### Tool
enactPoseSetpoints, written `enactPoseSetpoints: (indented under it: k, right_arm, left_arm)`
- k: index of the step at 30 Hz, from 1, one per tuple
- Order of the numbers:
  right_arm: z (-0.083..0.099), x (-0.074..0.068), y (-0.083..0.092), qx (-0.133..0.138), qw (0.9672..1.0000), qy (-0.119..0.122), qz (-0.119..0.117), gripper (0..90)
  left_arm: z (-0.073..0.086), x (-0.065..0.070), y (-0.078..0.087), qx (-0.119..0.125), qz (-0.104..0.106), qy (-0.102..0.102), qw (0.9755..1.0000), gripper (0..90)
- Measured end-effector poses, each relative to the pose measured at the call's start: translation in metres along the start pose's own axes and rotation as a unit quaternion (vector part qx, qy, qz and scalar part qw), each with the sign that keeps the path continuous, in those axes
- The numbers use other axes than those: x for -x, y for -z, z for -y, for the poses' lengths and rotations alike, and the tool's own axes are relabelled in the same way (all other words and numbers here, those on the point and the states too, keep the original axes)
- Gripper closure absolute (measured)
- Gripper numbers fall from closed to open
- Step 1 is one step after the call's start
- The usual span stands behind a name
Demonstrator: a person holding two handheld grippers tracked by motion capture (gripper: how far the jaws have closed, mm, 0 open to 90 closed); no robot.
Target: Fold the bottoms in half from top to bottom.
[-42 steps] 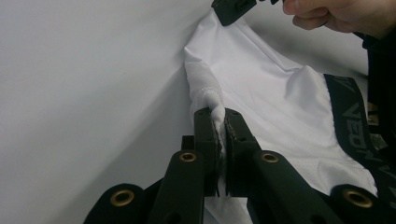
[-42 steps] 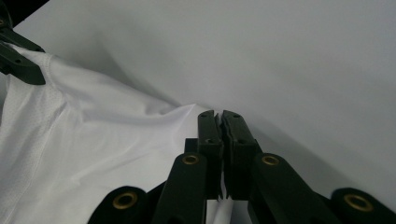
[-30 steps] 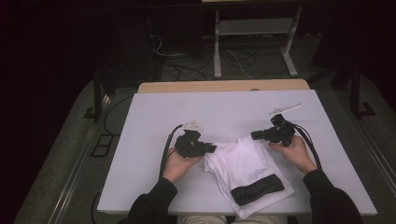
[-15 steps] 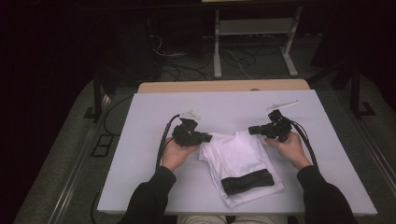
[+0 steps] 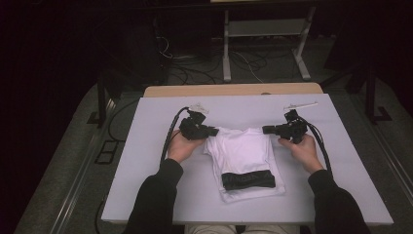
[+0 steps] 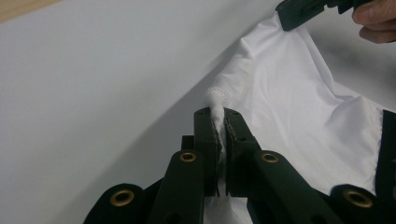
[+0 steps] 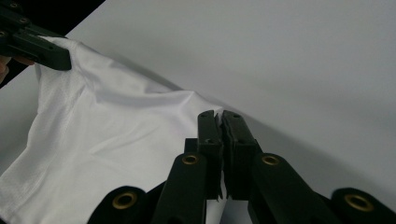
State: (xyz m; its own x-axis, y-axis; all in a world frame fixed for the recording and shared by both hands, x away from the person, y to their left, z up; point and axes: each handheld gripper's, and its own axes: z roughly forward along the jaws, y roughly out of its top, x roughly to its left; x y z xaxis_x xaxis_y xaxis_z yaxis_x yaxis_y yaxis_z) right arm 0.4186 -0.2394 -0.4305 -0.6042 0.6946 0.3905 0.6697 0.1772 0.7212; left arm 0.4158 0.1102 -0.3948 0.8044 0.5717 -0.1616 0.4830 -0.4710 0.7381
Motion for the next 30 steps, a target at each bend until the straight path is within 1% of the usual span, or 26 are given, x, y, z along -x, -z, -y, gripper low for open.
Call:
enactPoseSetpoints:
  k: [2,7,10,12,14,17,20,23,24,25,28,29,30]
  right_arm:
    - [-0.003,0.001,0.000,0.002,1.0000,0.002,0.001,85.5]
    - [-0.008,0.003,-0.001,0.011,0.9999,0.002,0.002,85.5]
    - [-0.010,0.005,-0.005,0.013,0.9999,0.002,0.006,85.5]
    - [-0.011,0.007,-0.008,0.017,0.9998,-0.003,0.011,85.5]
    - [-0.010,0.008,-0.010,0.020,0.9997,-0.008,0.014,85.5]
    - [-0.011,0.012,-0.011,0.023,0.9995,-0.013,0.017,85.5]
    - [-0.011,0.016,-0.012,0.026,0.9993,-0.015,0.021,85.4]
    - [-0.011,0.021,-0.015,0.029,0.9992,-0.017,0.022,85.5]
    - [-0.011,0.023,-0.016,0.031,0.9991,-0.018,0.022,85.4]
    - [-0.011,0.025,-0.017,0.032,0.9991,-0.016,0.023,85.5]
    - [-0.011,0.029,-0.020,0.036,0.9989,-0.021,0.024,85.5]
    - [-0.011,0.030,-0.020,0.036,0.9988,-0.021,0.025,85.4]
    - [-0.011,0.031,-0.021,0.038,0.9987,-0.024,0.026,85.4]
  left_arm:
    - [-0.003,-0.005,-0.001,-0.004,-0.007,-0.002,1.0000,84.5]
    - [-0.004,-0.013,-0.003,0.012,-0.015,0.009,0.9998,84.5]
    - [-0.002,-0.020,-0.009,0.015,-0.020,0.011,0.9996,84.5]
    - [-0.002,-0.025,-0.012,0.012,-0.023,0.016,0.9995,84.4]
    - [-0.004,-0.029,-0.015,0.014,-0.028,0.017,0.9994,84.4]
    - [-0.007,-0.034,-0.020,0.017,-0.033,0.012,0.9992,84.3]
    - [-0.010,-0.037,-0.023,0.024,-0.027,0.013,0.9993,84.1]
    - [-0.010,-0.041,-0.026,0.032,-0.030,0.014,0.9989,84.0]
    - [-0.009,-0.043,-0.027,0.038,-0.030,0.019,0.9986,84.0]
    - [-0.009,-0.044,-0.028,0.037,-0.030,0.021,0.9986,83.8]
    - [-0.011,-0.047,-0.033,0.034,-0.035,0.016,0.9987,83.2]
    - [-0.011,-0.047,-0.035,0.034,-0.039,0.009,0.9986,83.2]
    - [-0.012,-0.047,-0.036,0.038,-0.041,0.008,0.9984,83.3]
